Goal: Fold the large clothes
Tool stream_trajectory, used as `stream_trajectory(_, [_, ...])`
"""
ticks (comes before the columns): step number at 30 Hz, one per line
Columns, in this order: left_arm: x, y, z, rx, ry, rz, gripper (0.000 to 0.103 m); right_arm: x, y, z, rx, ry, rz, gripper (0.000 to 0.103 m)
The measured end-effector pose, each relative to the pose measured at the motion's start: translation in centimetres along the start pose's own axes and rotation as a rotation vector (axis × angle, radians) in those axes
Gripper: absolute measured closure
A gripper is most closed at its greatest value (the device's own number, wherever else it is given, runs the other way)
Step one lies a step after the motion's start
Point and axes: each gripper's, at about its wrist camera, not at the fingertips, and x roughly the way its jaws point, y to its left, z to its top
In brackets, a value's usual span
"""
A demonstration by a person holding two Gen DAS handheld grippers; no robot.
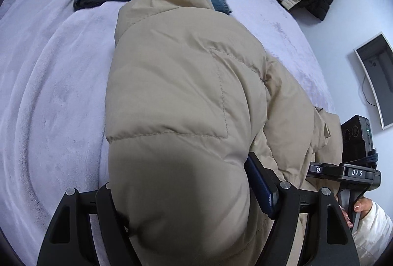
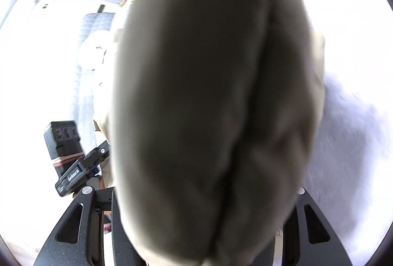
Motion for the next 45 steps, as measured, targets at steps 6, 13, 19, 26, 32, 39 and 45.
stream_trajectory(6, [1.2, 1.5, -1.2, -0.022, -0.007, 0.003, 0.021, 1.1, -0.6, 1.9, 0.048, -0.019, -0.126, 0.038])
stream_trajectory(13, [1.2, 1.6, -1.3, -0.021, -0.006, 0.012, 0.019, -5.0, 3.2, -0.8, -0.042, -0.19, -0.361, 0.035])
stream_trajectory(19, [1.9, 0.9, -1.0, -0.015, -0.009, 0.035, 0.014, -6.7, 7.6, -1.8, -0.082, -0.305, -0.298, 0.035])
stream_trajectory(26, [2.5, 0.5, -1.0, -0.018, -0.02, 0.085, 0.006, 1.4, 7.3, -0.4, -0.009, -0.258, -0.344, 0.06])
stream_trajectory(32, [1.4, -1.0, -0.2, 0.009, -0.06, 0.164, 0.006, 4.7, 5.2, 1.3, -0.021, -0.201, -0.483, 0.088])
stream_trajectory(39, [1.4, -2.4, -0.5, 0.104, -0.102, 0.219, 0.005, 6.0, 3.2, 1.9, -0.082, -0.19, -0.531, 0.089])
stream_trajectory(45, [3.1, -0.7, -1.1, 0.058, -0.063, 0.21, 0.0, 4.6, 3.5, 0.9, -0.06, -0.196, -0.492, 0.085])
